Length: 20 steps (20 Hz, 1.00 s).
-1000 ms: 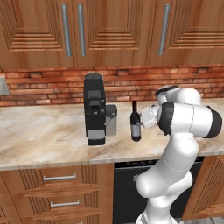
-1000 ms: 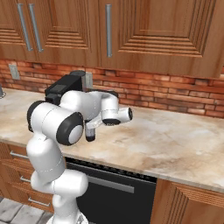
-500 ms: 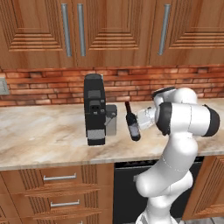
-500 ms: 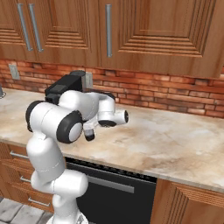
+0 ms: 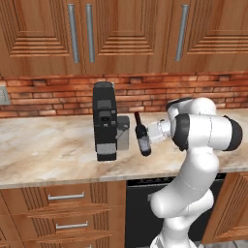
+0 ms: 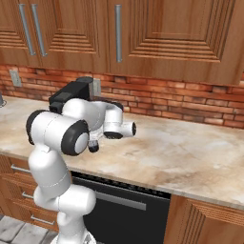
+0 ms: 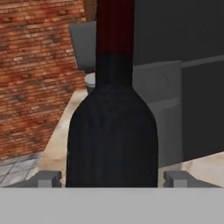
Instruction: There is a wine glass and glass cup on the dining counter. Place the wine bottle next to the wine glass and the juice bottle next to the glass cup.
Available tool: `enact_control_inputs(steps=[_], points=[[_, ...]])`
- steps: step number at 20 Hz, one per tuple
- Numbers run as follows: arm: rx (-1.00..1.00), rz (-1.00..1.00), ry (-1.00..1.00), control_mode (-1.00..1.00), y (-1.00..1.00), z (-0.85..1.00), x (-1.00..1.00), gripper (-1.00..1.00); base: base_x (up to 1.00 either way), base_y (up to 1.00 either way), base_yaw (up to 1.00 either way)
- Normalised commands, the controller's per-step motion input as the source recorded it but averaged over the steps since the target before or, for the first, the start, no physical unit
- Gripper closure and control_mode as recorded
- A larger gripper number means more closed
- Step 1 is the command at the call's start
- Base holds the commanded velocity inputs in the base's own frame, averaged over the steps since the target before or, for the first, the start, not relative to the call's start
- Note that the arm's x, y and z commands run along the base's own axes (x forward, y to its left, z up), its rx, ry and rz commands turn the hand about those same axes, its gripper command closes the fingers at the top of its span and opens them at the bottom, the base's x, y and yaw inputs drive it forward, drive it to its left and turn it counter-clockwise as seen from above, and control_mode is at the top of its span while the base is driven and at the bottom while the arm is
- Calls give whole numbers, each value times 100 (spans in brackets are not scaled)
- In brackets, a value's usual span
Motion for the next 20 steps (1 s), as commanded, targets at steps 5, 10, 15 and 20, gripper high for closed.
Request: enact_control_inputs(steps=[5,10,15,20], points=[[10,0,-2,-100,-4,13,-6,100,0,0,0],[5,0,-1,-100,-11,26,-30,100,0,0,0],[1,0,0,-100,-6,35,-49,100,0,0,0],[0,0,0,-100,-1,38,-50,100,0,0,0]])
